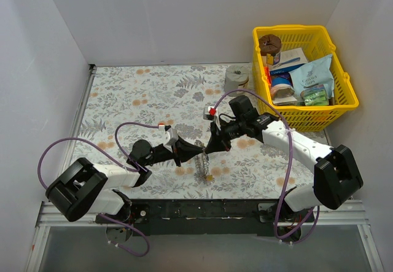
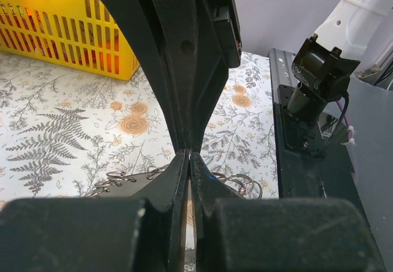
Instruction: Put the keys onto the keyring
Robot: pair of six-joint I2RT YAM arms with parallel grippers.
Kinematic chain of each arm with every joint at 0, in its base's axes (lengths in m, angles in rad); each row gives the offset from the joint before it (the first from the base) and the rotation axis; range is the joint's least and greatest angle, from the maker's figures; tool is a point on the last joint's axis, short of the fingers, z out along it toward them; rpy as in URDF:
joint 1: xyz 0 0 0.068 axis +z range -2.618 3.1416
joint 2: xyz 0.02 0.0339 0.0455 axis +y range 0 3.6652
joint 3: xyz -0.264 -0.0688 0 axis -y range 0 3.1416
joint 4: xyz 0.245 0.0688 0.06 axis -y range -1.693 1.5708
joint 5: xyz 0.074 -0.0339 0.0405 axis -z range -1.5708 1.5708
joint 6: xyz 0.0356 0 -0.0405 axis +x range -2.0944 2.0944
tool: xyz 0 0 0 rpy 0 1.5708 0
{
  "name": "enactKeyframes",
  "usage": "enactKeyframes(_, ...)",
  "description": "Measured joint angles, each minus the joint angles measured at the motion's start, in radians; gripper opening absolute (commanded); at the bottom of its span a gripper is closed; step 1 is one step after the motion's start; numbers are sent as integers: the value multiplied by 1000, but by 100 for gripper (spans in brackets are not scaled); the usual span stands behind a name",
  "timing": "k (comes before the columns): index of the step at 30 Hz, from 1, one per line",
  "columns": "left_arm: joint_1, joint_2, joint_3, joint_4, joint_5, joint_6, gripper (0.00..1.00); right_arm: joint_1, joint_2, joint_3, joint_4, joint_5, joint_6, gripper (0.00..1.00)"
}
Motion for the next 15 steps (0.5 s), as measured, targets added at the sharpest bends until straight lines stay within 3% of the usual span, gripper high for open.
enactKeyframes(5,1,24,-2,15,7,-27,0,-4,0,-32,39,-15,22,5)
enactKeyframes(9,1,31,-3,26,11,-41,0,-4,0,-45,60,-15,38,27)
enactKeyframes(15,-1,29,-3,53,21,-35,0,-3,-27,-62,80,45,45,49)
